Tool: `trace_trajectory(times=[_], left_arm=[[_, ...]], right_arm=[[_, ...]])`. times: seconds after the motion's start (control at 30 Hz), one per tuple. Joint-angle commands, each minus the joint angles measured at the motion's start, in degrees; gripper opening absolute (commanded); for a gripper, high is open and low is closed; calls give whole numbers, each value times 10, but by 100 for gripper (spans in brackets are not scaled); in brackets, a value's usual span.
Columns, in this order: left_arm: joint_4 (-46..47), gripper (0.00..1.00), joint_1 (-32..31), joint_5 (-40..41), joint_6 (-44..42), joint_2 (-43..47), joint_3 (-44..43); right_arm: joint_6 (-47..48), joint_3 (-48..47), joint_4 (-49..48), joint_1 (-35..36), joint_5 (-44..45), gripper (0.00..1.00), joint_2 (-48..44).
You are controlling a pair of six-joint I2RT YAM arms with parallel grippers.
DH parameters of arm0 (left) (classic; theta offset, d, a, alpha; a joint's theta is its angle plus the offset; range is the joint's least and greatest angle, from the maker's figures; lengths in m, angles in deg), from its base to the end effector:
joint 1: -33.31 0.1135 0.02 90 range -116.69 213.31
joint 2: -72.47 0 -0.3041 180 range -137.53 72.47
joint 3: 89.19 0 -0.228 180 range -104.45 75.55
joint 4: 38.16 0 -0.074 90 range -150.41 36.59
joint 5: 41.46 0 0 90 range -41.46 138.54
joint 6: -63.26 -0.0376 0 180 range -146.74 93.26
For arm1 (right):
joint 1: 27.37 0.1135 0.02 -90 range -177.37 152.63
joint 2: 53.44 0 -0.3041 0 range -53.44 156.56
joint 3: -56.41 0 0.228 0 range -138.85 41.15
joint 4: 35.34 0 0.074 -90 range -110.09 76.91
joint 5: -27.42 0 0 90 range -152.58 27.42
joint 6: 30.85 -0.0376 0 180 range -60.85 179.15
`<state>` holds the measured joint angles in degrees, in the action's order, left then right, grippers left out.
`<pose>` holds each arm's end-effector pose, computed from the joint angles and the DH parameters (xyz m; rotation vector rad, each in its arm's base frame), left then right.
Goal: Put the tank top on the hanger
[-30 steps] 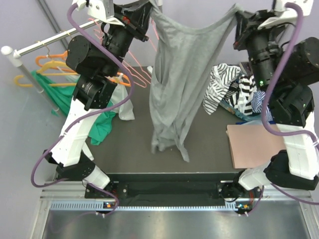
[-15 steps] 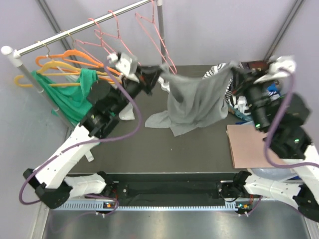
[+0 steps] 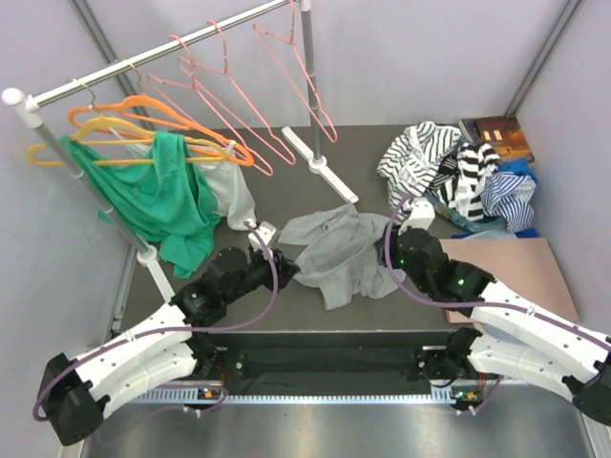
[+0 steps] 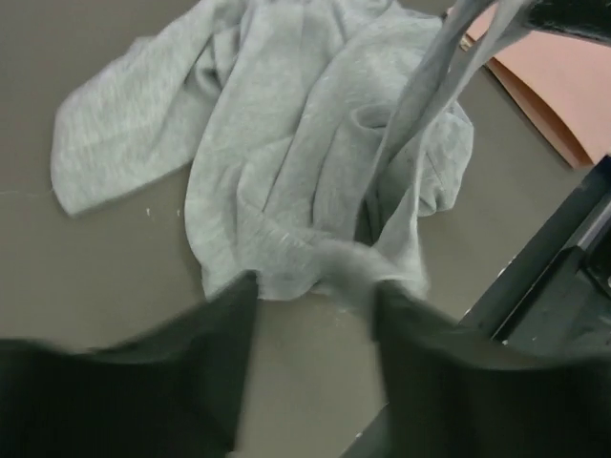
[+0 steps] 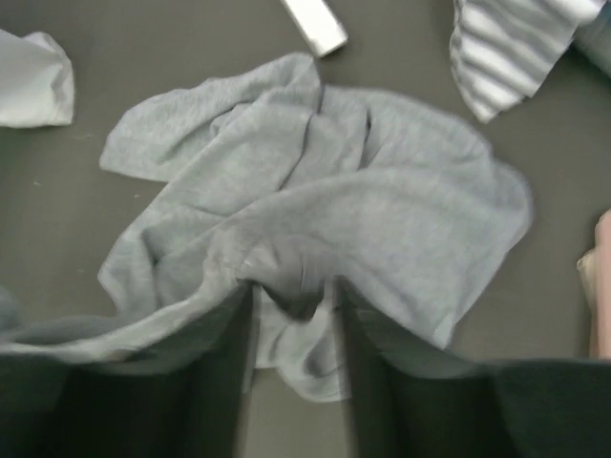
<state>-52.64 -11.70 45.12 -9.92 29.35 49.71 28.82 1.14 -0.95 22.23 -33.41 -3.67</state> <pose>0.0923 -0.0955 0.2816 0.5134 1.8674 -0.7924 0.1073 0.0978 0.3159 -0.0319 2.0244 0.3597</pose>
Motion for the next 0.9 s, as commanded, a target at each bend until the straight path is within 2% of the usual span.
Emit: trace_trajectory(times=[0.0,0.03,0.07,0.13,0.17,0.23,0.3,0.47,0.63,0.67,0.87], left_arm=[[-49,91,-2,77,31,22,-9],[-67,98,-2,98,43,24,-17],[-82,98,-1,145,50,23,-25],[-158,98,-1,188,71,18,-73],[-179,98,-2,205,84,7,-94],[-245,98,-1,221,91,-8,-150],[-275,98,0,214,83,-33,-176],[-306,99,0,147,23,-93,-213],[-270,99,0,177,9,-82,-190],[-270,99,0,179,9,-73,-192],[-276,99,0,207,2,-29,-180]], right_arm=[[-49,-9,12,20,-17,70,-6],[-44,-16,30,21,-21,77,-6],[-39,-42,42,21,-36,78,-6],[-19,-86,96,23,-55,80,8],[-14,-141,119,25,-63,81,15],[12,-197,177,39,-59,80,37],[52,-263,194,50,-41,81,50],[151,-360,142,48,-35,87,69],[214,-468,77,2,-88,88,155],[222,-482,68,-8,-117,88,171],[300,-600,12,-39,-158,86,298]])
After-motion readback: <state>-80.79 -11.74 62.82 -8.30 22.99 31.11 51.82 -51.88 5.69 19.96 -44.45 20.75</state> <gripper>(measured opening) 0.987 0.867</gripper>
